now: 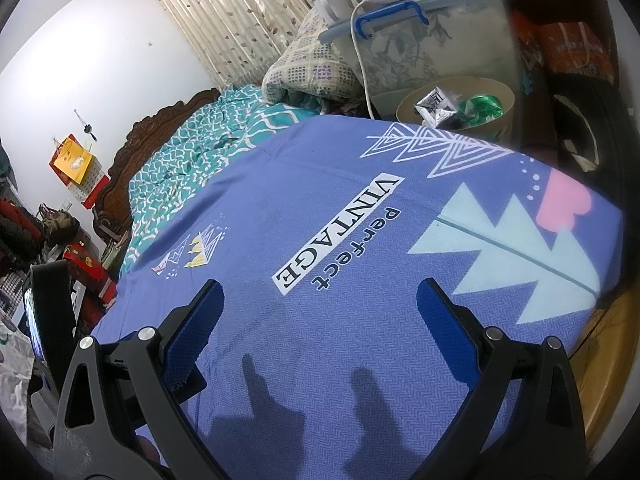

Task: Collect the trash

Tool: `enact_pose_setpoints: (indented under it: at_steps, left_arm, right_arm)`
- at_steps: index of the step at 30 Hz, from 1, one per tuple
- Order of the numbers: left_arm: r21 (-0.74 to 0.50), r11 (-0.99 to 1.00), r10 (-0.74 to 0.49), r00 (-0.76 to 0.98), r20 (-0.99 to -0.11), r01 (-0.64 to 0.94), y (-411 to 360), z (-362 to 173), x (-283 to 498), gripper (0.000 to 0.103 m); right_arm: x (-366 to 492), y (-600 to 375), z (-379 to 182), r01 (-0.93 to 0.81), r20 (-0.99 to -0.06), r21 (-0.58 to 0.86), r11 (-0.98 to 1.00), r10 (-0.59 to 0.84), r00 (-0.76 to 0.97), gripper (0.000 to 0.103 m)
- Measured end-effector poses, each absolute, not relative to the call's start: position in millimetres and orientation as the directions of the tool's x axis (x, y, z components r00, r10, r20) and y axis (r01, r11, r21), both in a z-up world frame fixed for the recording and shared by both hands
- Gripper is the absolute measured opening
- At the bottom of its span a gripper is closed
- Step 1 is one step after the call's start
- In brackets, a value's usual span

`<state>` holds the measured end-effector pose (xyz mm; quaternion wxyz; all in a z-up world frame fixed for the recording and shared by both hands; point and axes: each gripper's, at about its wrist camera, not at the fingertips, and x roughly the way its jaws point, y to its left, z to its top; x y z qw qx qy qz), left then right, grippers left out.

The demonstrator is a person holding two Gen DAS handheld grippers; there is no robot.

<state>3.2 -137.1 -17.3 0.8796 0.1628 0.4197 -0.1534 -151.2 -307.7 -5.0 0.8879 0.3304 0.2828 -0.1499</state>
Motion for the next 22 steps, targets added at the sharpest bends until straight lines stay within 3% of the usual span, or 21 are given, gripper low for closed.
enact_pose_setpoints:
  at_steps: [22]
  left_arm:
    - [0.094,0.918,-0.176,0.608,-0.774,0.385,-117,-6,12,0.094]
  right_arm:
    - [-136,-305,17,0.388,-0.567,0.439,0.81,-0.085,0.82,0.098]
